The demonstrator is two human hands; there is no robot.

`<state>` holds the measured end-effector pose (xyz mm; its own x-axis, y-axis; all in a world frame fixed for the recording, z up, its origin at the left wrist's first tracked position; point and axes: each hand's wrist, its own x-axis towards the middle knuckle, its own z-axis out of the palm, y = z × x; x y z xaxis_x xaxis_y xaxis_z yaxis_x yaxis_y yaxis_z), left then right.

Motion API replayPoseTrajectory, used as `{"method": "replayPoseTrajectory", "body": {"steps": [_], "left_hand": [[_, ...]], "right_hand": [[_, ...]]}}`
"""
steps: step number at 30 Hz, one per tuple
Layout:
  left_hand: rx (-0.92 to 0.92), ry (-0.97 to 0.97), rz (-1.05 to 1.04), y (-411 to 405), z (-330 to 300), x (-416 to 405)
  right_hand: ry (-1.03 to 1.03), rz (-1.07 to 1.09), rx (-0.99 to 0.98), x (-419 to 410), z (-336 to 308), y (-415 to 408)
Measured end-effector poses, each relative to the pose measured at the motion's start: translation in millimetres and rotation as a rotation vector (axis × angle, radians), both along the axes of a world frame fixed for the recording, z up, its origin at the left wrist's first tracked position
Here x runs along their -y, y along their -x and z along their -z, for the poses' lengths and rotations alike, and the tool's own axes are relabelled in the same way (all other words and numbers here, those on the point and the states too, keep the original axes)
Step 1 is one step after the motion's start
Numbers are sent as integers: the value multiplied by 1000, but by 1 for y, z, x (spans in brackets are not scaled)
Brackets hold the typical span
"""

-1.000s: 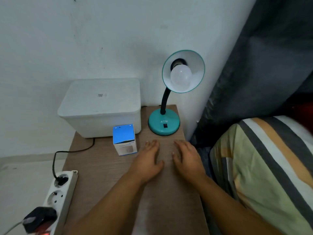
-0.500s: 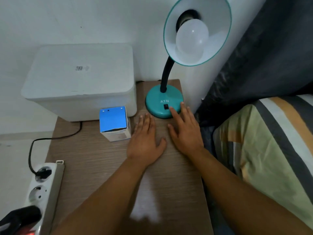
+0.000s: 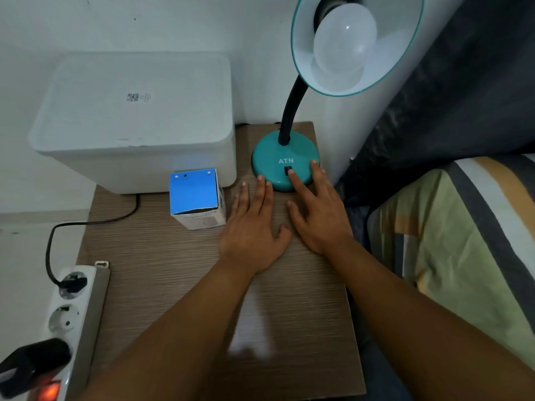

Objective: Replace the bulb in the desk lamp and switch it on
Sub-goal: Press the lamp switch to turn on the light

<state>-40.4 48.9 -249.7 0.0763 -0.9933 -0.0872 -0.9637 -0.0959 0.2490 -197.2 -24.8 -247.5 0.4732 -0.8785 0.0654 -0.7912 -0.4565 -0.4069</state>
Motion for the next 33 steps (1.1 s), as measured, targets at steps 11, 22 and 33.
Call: {"method": "replayPoseTrajectory", "body": {"steps": [11,22,33], "left_hand": [[15,5,-7,1,-1,0],[12,20,-43,4,-7,1],[19,8,-36,3,-2,2]], "right_hand": [[-39,4,79,2,4,0],[-65,53,168,-1,-2,-5],[-83,55,135,-2,-1,-4]]}}
